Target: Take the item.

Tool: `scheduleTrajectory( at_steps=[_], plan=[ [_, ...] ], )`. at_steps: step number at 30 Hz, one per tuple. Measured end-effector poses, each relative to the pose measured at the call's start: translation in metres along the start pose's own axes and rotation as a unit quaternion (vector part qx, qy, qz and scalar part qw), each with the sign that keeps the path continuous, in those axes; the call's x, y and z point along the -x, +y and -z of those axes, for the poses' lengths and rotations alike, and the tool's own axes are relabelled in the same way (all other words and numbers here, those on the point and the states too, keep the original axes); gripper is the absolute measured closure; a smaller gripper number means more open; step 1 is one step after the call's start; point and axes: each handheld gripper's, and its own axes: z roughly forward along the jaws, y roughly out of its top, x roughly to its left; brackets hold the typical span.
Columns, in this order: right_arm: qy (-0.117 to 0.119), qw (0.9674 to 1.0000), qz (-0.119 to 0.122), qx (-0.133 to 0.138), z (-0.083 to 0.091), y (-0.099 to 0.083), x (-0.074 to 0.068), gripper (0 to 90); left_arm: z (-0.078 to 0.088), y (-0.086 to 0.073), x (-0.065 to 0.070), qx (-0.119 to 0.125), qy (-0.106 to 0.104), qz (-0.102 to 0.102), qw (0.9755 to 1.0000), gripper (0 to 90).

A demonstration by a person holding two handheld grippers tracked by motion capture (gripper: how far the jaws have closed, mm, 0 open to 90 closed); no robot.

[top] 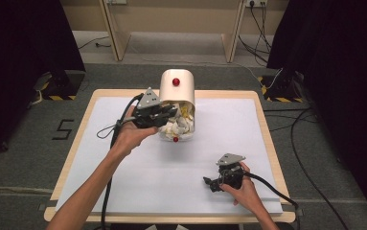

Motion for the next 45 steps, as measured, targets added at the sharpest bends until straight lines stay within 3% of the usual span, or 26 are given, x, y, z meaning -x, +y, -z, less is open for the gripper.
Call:
scheduleTrajectory(
  at_steps=[10, 23, 38, 45],
  plan=[
    [0.0, 1.0, 0.001, 0.0, 0.0, 0.0, 0.0, 3.3, 0.027, -0.004, -0.015, 0.006, 0.018, 0.003, 0.9998, 78.9],
    [0.0, 1.0, 0.001, 0.0, 0.0, 0.0, 0.0, 3.3, 0.056, -0.019, -0.043, 0.012, 0.052, 0.027, 0.9982, 79.0],
    [-0.001, 1.0, 0.002, 0.001, 0.0, 0.0, 0.0, 3.3, 0.078, -0.049, -0.083, 0.012, 0.095, 0.07, 0.9929, 79.2],
    [-0.001, 1.0, 0.002, 0.001, 0.0, 0.0, 0.0, 3.3, 0.083, -0.061, -0.093, 0.009, 0.111, 0.073, 0.9911, 79.2]
  ],
)
